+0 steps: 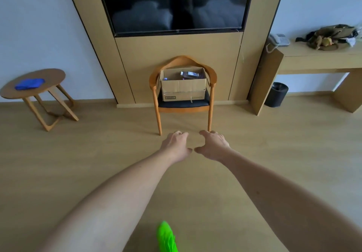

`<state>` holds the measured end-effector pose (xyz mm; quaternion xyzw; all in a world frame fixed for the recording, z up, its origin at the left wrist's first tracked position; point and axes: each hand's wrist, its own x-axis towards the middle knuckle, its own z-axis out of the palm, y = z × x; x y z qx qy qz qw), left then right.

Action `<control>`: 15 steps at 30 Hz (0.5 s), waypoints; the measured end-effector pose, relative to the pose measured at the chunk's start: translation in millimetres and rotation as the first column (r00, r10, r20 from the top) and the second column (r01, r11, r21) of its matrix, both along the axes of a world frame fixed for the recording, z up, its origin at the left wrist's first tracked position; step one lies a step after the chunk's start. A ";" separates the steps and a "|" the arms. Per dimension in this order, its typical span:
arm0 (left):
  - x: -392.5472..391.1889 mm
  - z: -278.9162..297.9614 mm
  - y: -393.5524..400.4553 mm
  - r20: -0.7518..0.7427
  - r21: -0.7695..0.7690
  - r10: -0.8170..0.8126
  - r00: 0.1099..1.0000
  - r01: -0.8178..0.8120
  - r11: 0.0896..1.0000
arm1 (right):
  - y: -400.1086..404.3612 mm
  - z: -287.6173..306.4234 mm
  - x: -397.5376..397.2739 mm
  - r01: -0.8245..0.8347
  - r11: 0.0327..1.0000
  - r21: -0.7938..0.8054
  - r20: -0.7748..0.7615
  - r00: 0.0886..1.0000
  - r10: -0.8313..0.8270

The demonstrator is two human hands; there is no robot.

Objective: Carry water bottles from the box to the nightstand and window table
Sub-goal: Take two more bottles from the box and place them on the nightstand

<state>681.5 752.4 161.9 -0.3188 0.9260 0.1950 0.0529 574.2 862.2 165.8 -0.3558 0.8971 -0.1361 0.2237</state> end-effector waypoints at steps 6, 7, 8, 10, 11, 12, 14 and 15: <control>-102.1 -14.5 -122.9 -0.077 0.032 -0.005 0.997 0.007 0.999 | -107.4 -17.5 -97.8 0.037 0.999 0.034 -0.011 0.999 -0.037; -115.3 -14.6 -141.4 -0.074 0.038 -0.003 0.997 0.006 0.999 | -123.8 -17.3 -109.6 0.044 0.998 0.036 -0.010 0.999 -0.044; -131.4 -15.4 -165.0 -0.065 0.042 -0.006 0.998 0.008 0.999 | -145.3 -17.5 -123.9 0.055 0.998 0.036 -0.006 0.998 -0.055; -162.1 -16.4 -208.7 -0.044 0.044 -0.001 0.999 0.002 0.999 | -186.0 -16.8 -150.9 0.077 0.996 0.037 0.007 0.997 -0.077; -176.6 -16.4 -229.2 -0.038 0.043 0.008 0.999 -0.006 0.999 | -205.1 -16.2 -164.0 0.085 0.996 0.033 0.010 0.996 -0.085; -190.3 -16.4 -248.0 -0.038 0.039 0.012 0.999 -0.010 0.999 | -223.1 -16.1 -177.0 0.093 0.995 0.029 0.013 0.996 -0.093; -215.7 -17.5 -281.6 -0.045 0.026 0.000 0.999 0.001 1.000 | -255.1 -17.6 -202.3 0.105 0.994 0.023 0.013 0.994 -0.105; -227.2 -18.7 -296.6 -0.047 0.029 -0.007 0.999 0.008 1.000 | -269.1 -19.5 -214.3 0.107 0.994 0.027 0.016 0.994 -0.108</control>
